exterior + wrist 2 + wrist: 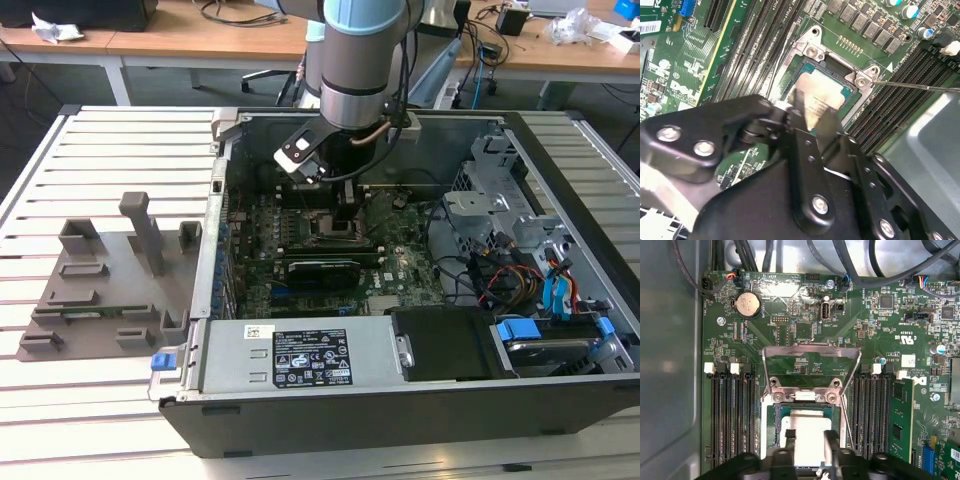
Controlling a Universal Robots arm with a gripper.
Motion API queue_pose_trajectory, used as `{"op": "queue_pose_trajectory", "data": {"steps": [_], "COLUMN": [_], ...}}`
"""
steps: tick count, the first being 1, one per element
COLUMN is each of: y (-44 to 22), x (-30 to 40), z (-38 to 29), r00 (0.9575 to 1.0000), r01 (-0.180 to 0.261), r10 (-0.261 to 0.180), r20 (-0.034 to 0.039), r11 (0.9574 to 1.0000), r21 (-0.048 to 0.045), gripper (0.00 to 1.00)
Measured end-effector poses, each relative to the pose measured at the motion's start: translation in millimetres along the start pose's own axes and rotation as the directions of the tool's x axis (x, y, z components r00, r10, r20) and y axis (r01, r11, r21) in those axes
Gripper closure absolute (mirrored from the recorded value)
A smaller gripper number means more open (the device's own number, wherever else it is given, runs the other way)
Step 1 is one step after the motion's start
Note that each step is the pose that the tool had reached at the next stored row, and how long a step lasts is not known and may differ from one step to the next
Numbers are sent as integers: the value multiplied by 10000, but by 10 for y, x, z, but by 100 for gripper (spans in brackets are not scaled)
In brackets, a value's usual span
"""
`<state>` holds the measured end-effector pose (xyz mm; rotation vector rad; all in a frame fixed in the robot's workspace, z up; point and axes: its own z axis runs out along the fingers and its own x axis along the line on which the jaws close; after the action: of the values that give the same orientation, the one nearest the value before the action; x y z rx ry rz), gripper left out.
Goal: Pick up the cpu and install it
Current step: 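Place the cpu into insertion slot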
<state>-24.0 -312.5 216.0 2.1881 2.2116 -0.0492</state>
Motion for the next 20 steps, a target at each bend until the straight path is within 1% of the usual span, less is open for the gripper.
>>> {"op": "queue_pose_trajectory", "data": {"steps": [2,3,4,5,10,11,12,13,14,17,18,20], "y": [0,0,0,1,1,1,1,0,0,1,0,1], "x": [0,0,22,51,55,55,54,51,52,76,85,105], "z": [0,5,117,148,152,143,120,52,27,-1,-9,-28], "r00": [10000,10000,10000,10000,10000,10000,10000,10000,10000,10000,10000,10000], "r01": [0,0,29,54,60,61,60,60,59,60,60,60], "r10": [0,0,-29,-54,-60,-61,-60,-60,-59,-60,-60,-60], "r20": [-2,-1,-3,-9,-8,1,3,3,2,3,3,4], "r11": [10000,10000,10000,10000,10000,10000,10000,10000,10000,10000,10000,10000], "r21": [0,0,0,-1,-2,0,-1,-1,-1,-1,-1,-2], "gripper": [52,40,40,40,40,40,40,40,40,40,48,60]}}
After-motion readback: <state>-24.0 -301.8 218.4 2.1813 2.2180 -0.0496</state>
